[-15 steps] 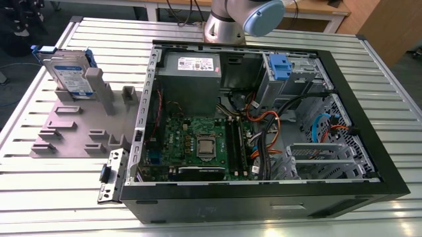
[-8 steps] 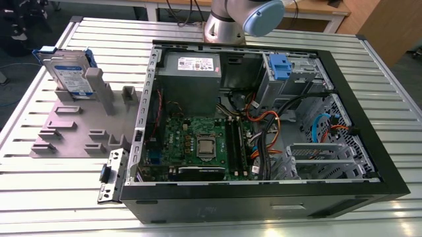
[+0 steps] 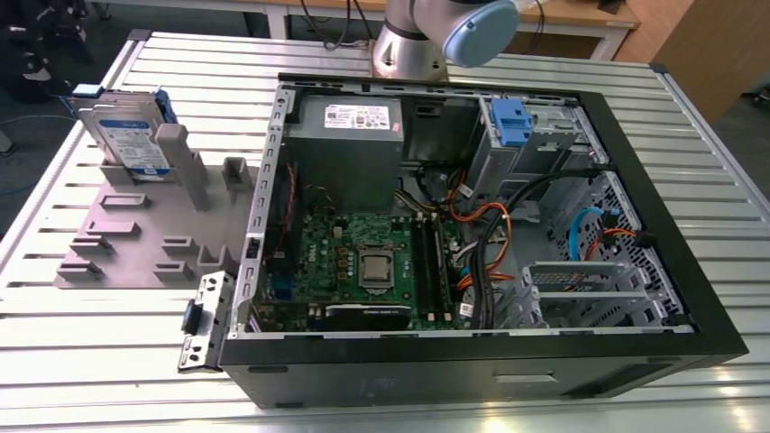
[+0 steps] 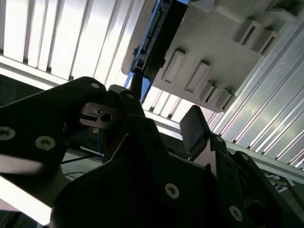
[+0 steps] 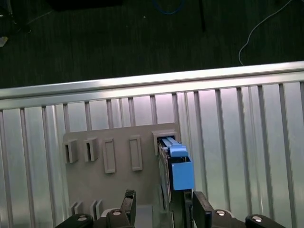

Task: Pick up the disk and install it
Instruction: 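Pick up the disk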

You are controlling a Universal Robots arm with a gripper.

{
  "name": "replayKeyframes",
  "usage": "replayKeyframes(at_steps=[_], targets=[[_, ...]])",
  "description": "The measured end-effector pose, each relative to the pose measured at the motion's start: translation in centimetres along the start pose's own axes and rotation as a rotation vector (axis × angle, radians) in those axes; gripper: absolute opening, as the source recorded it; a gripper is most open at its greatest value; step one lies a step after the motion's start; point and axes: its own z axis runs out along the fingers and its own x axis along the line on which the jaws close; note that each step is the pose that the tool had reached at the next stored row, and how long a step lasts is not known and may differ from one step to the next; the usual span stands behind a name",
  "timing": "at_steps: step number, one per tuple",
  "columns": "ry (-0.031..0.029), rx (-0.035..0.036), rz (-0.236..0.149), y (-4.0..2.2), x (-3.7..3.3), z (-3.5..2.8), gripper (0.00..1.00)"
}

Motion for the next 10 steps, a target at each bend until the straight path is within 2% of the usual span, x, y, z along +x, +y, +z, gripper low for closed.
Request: replayKeyframes(at_steps=[10], targets=[[-0.0004, 0.0036, 0.000, 0.03, 0.00, 0.00, 0.59]])
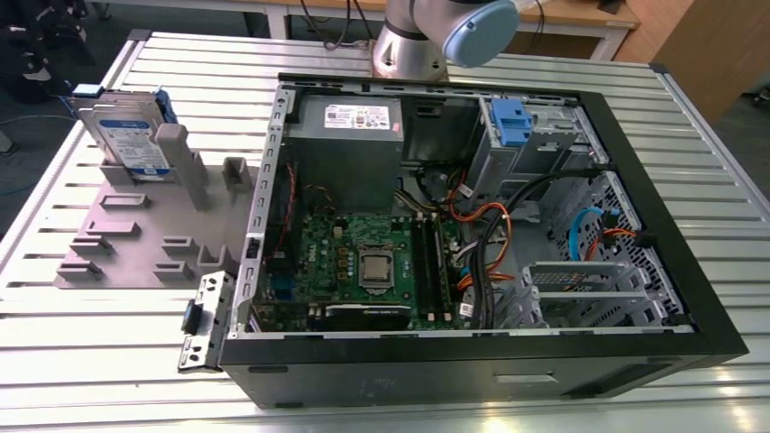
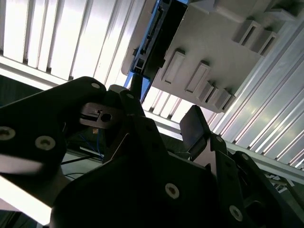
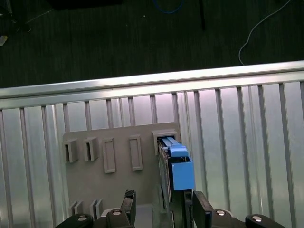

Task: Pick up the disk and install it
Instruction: 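Pick up the disk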

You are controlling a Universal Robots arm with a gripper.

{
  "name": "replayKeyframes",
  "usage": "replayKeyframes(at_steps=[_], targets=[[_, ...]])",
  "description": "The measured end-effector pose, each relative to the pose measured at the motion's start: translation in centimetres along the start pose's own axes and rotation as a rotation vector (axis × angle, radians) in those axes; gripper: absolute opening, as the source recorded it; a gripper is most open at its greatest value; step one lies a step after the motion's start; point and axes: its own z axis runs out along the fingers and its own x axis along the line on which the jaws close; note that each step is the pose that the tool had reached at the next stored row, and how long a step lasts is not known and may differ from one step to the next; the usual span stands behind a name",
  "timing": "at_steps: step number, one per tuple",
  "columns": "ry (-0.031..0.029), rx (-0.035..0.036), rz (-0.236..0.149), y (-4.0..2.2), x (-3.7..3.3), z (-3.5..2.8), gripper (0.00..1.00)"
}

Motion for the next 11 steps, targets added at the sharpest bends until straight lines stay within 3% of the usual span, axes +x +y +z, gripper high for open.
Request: replayKeyframes(at_steps=[8, 11], targets=[[-0.0001, 0.0003, 0.000, 0.14, -0.02, 0.14, 0.59], [0.0001, -0.0001, 0.000, 0.33, -0.40, 0.35, 0.59]])
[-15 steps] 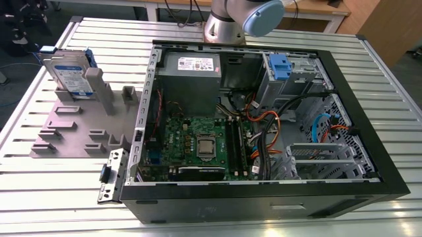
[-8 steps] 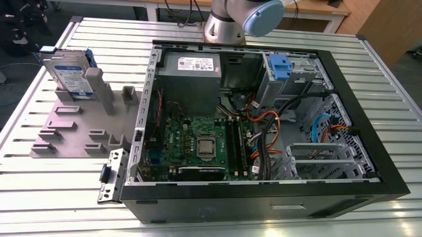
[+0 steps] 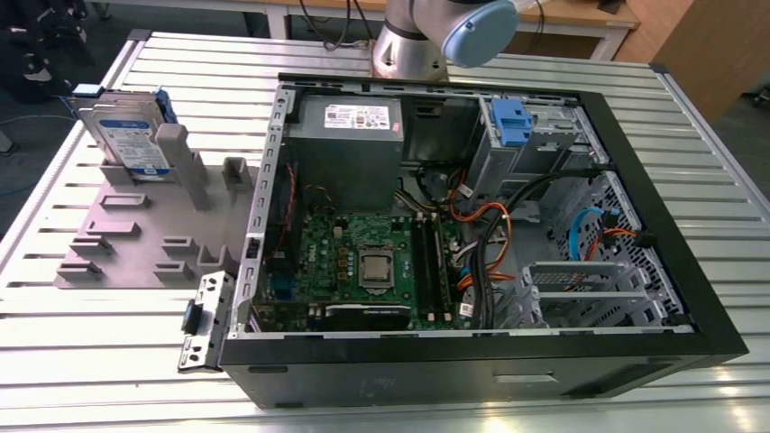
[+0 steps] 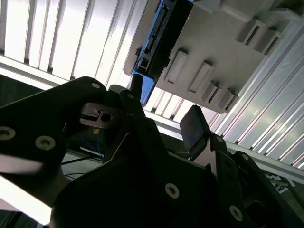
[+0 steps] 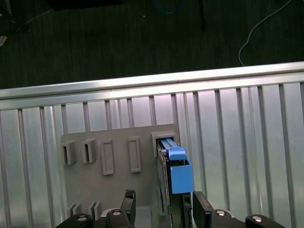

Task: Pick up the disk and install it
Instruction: 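Pick up the disk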

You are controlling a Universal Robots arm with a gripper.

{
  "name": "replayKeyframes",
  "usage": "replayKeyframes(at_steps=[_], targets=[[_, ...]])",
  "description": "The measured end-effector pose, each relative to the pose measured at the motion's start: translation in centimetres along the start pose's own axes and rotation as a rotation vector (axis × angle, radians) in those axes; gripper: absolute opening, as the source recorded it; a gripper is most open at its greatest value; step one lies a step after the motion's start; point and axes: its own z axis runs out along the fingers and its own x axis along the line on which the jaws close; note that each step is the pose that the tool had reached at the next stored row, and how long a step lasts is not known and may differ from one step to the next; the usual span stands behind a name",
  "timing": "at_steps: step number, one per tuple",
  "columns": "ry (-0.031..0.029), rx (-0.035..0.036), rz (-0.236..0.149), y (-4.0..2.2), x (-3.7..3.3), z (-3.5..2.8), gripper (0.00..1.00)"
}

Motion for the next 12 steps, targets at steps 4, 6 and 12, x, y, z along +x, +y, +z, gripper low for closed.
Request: replayKeyframes(at_steps=[4, 6, 12], targets=[[-0.0003, 0.0005, 0.000, 0.30, -0.62, 0.54, 0.59], [-0.0001, -0.0003, 0.000, 0.39, -0.80, 0.86, 0.59], [0.0000, -0.0057, -0.005, 0.44, -0.87, 1.88, 0.59]])
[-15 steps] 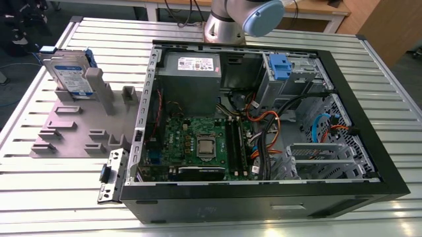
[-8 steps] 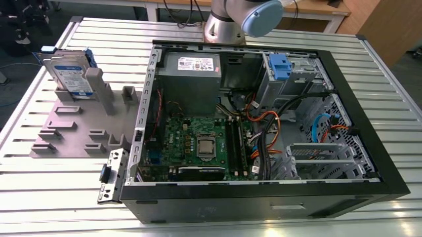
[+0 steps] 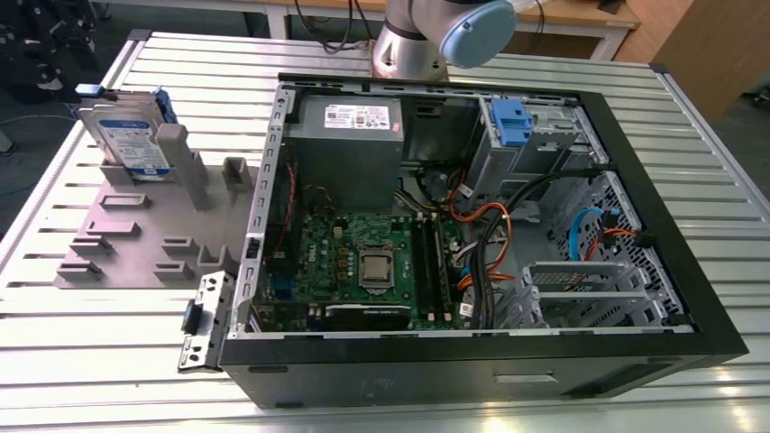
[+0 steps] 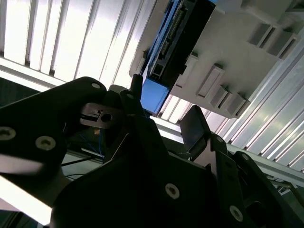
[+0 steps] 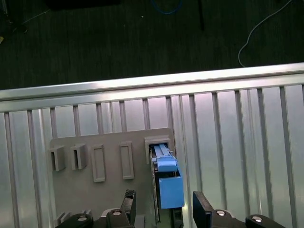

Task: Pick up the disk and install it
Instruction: 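Pick up the disk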

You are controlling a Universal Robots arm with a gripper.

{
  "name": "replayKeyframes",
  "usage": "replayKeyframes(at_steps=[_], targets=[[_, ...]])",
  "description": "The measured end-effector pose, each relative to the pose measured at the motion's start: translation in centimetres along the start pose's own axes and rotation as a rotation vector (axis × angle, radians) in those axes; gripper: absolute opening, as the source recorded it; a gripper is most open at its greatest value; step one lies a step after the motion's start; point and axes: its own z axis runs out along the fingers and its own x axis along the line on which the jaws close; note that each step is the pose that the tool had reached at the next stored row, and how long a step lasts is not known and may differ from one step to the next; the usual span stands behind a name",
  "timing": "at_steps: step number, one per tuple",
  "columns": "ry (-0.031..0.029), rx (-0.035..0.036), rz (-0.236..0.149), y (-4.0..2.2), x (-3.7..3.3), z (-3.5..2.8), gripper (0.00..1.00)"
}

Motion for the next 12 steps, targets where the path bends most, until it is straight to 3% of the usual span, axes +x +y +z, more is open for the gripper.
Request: replayKeyframes(at_steps=[8, 12], targets=[[-0.0074, -0.0049, -0.017, 0.04, 0.00, 0.99, 0.59], [-0.0080, -0.0050, -0.018, 0.04, 0.00, 1.07, 0.59]])
